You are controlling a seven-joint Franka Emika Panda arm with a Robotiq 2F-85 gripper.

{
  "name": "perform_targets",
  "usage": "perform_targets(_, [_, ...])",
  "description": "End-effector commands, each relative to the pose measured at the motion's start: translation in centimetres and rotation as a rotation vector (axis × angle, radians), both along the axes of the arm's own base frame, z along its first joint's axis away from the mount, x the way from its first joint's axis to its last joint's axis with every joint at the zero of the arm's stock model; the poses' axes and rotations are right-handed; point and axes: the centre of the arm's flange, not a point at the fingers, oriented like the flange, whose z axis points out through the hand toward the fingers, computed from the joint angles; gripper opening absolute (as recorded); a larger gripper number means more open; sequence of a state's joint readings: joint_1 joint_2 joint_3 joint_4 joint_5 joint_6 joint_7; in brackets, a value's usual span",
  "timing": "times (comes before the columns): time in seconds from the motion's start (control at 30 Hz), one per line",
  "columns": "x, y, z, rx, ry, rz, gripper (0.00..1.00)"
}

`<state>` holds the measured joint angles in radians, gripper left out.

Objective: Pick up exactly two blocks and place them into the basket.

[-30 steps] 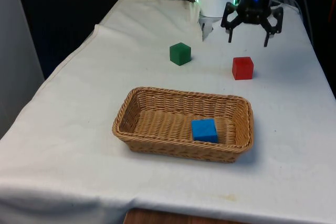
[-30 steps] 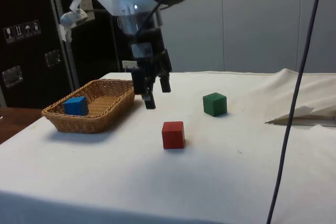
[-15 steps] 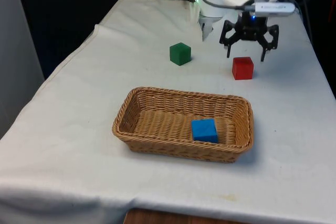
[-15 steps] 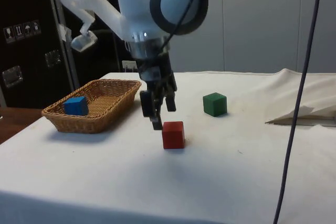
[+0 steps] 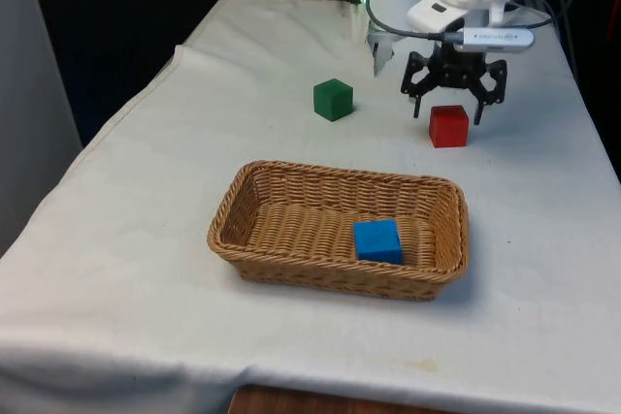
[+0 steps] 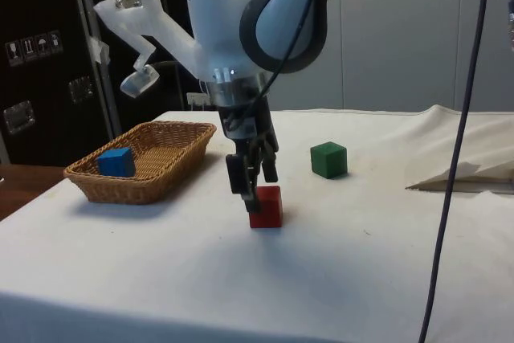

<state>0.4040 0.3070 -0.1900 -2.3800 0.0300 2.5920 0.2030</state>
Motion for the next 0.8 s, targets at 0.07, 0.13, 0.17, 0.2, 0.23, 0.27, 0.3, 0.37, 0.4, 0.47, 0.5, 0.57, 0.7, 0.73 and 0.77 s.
perform_targets(0.07, [-0.05, 0.07, -0.19, 0.004, -0.003, 0.003, 1.0])
perform_targets(0.13, [-0.05, 0.18, -0.13, 0.003, -0.002, 0.002, 1.0])
perform_targets(0.17, [-0.07, 0.29, -0.1, 0.002, -0.002, 0.004, 1.0])
perform_targets(0.2, [-0.08, 0.29, -0.1, 0.002, -0.001, 0.003, 0.96])
perform_targets(0.23, [-0.08, 0.29, -0.1, 0.002, -0.001, 0.004, 0.89])
perform_targets(0.27, [-0.1, 0.34, -0.12, 0.002, 0.0, 0.004, 0.79])
perform_targets(0.3, [-0.09, 0.34, -0.07, 0.002, -0.001, 0.004, 0.63])
perform_targets(0.37, [-0.07, 0.29, -0.17, 0.0, 0.002, 0.005, 0.41])
perform_targets(0.4, [-0.1, 0.34, -0.07, 0.001, -0.001, 0.003, 0.31])
perform_targets(0.47, [-0.1, 0.4, -0.03, 0.001, -0.001, 0.004, 0.1])
perform_targets(0.5, [-0.1, 0.4, -0.03, 0.001, -0.001, 0.004, 0.04])
perform_targets(0.57, [-0.14, 0.39, -0.06, 0.001, -0.001, 0.003, 0.04])
perform_targets(0.7, [-0.15, 0.38, -0.07, 0.001, 0.0, 0.003, 0.04])
perform_targets(0.73, [-0.15, 0.38, -0.07, 0.001, 0.0, 0.003, 0.04])
perform_targets(0.77, [-0.15, 0.38, -0.07, 0.001, 0.0, 0.003, 0.04])
